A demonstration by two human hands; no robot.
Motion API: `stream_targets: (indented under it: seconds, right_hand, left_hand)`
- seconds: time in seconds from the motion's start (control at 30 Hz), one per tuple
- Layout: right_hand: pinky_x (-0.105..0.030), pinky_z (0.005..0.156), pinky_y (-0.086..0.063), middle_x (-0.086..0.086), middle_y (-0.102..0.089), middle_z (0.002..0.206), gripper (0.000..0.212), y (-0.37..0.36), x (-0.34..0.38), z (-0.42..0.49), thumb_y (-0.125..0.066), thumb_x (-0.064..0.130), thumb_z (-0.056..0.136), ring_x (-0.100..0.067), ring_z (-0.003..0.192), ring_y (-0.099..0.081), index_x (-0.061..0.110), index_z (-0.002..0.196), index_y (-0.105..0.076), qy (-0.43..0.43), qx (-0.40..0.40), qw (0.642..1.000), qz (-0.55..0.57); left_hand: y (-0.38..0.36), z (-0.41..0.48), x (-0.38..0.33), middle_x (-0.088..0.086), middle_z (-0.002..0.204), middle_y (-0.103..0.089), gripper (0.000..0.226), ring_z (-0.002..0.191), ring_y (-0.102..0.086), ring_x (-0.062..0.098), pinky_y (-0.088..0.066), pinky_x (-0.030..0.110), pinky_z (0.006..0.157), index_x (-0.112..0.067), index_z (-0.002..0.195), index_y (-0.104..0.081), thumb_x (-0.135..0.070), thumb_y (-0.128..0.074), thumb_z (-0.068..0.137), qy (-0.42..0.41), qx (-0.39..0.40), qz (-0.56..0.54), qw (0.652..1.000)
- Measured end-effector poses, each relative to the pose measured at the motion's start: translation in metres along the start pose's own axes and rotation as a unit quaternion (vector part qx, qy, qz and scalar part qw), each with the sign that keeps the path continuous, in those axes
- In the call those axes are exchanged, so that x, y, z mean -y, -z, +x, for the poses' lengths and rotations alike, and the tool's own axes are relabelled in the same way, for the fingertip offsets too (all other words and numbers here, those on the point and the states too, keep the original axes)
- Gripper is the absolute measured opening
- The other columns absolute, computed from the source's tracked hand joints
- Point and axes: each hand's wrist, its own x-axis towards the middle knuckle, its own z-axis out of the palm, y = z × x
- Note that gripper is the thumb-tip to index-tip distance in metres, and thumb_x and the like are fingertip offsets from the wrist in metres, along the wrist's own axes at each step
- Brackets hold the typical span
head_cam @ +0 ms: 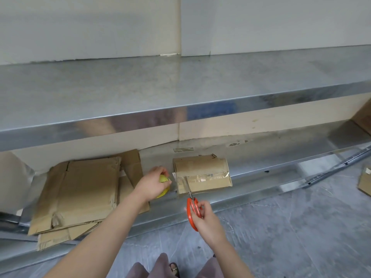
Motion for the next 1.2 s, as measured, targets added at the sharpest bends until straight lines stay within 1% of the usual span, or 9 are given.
stream_targets:
  seconds: [0.1,0.2,0.3,0.43,0.67,0.83,0.9,1.07,1.2]
  right_hand:
    - [-0.029,0.070,-0.049,0.008,-0.068,0.078,0.038,0.016,0.009,0.017,-0.063,0.065,0.081,-0.007,0.073,-0.064,0.034,0.092,-0.047,0.002,-0.022,1.000,-0.002]
    - [-0.032,0.073,-0.051,0.007,-0.070,0.082,0.036,0.029,0.018,0.023,-0.062,0.064,0.081,-0.010,0.077,-0.066,0.033,0.092,-0.048,0.011,-0.023,1.000,-0.002]
    - [-0.027,0.066,-0.049,0.007,-0.070,0.079,0.034,0.028,0.017,0.015,-0.060,0.065,0.082,-0.006,0.071,-0.065,0.035,0.091,-0.048,0.023,-0.006,1.000,-0.005]
    - [-0.010,0.048,-0.036,0.018,-0.061,0.063,0.035,0.013,0.012,-0.002,-0.060,0.063,0.083,0.004,0.053,-0.054,0.031,0.091,-0.048,0.021,0.021,1.000,0.008]
    - [-0.016,0.056,-0.044,0.012,-0.070,0.076,0.036,-0.004,0.010,-0.011,-0.060,0.062,0.084,0.004,0.062,-0.059,0.032,0.096,-0.047,0.014,0.060,0.998,0.007]
    - [-0.012,0.052,-0.040,0.014,-0.056,0.060,0.041,-0.012,0.016,-0.007,-0.061,0.065,0.082,0.003,0.055,-0.052,0.028,0.095,-0.048,0.000,0.072,0.997,0.031]
    - [-0.011,0.052,-0.039,0.014,-0.056,0.062,0.042,-0.015,0.018,-0.004,-0.061,0.066,0.081,0.004,0.054,-0.051,0.028,0.095,-0.050,-0.005,0.068,0.997,0.037]
    - [-0.017,0.060,-0.042,0.013,-0.061,0.079,0.021,-0.017,0.018,0.003,-0.055,0.055,0.091,0.000,0.067,-0.056,0.034,0.091,-0.051,-0.009,0.060,0.998,0.027]
    - [-0.015,0.057,-0.041,0.009,-0.061,0.084,0.013,-0.015,0.018,0.008,-0.053,0.047,0.095,-0.004,0.071,-0.057,0.035,0.092,-0.051,-0.013,0.057,0.998,0.016]
  left_hand:
    - [0.003,0.004,0.002,0.005,0.111,-0.055,0.021,0.099,-0.052,0.021,-0.043,0.031,0.086,-0.018,0.102,-0.055,-0.027,-0.067,0.086,0.001,0.000,-0.005,1.000]
    - [0.005,0.007,0.001,0.004,0.111,-0.055,0.023,0.101,-0.052,0.021,-0.043,0.032,0.088,-0.020,0.104,-0.055,-0.029,-0.066,0.086,-0.001,0.003,-0.005,1.000]
    - [0.007,0.010,0.001,0.003,0.111,-0.054,0.025,0.099,-0.051,0.020,-0.041,0.030,0.085,-0.019,0.105,-0.055,-0.031,-0.066,0.087,0.000,0.006,0.001,1.000]
    - [0.009,0.010,0.003,0.001,0.110,-0.053,0.024,0.097,-0.050,0.017,-0.038,0.027,0.081,-0.021,0.106,-0.054,-0.033,-0.065,0.087,-0.005,0.010,0.004,1.000]
    - [0.012,0.007,0.002,-0.003,0.106,-0.051,0.023,0.094,-0.050,0.015,-0.039,0.027,0.077,-0.026,0.106,-0.052,-0.035,-0.064,0.088,0.000,0.010,0.004,1.000]
    - [0.014,0.004,0.001,-0.003,0.105,-0.052,0.022,0.093,-0.050,0.014,-0.037,0.026,0.074,-0.026,0.104,-0.053,-0.034,-0.065,0.086,-0.010,0.006,0.007,1.000]
    - [0.014,0.003,0.001,-0.003,0.104,-0.053,0.022,0.093,-0.050,0.015,-0.037,0.026,0.075,-0.026,0.103,-0.053,-0.032,-0.066,0.086,-0.014,0.003,0.007,1.000]
    - [0.013,0.001,0.002,0.000,0.106,-0.055,0.024,0.096,-0.052,0.017,-0.042,0.029,0.080,-0.023,0.104,-0.055,-0.030,-0.067,0.085,-0.007,0.004,0.007,1.000]
    - [0.013,0.003,0.002,-0.002,0.102,-0.054,0.021,0.093,-0.051,0.016,-0.038,0.028,0.074,-0.025,0.100,-0.053,-0.031,-0.066,0.085,-0.004,0.004,0.012,1.000]
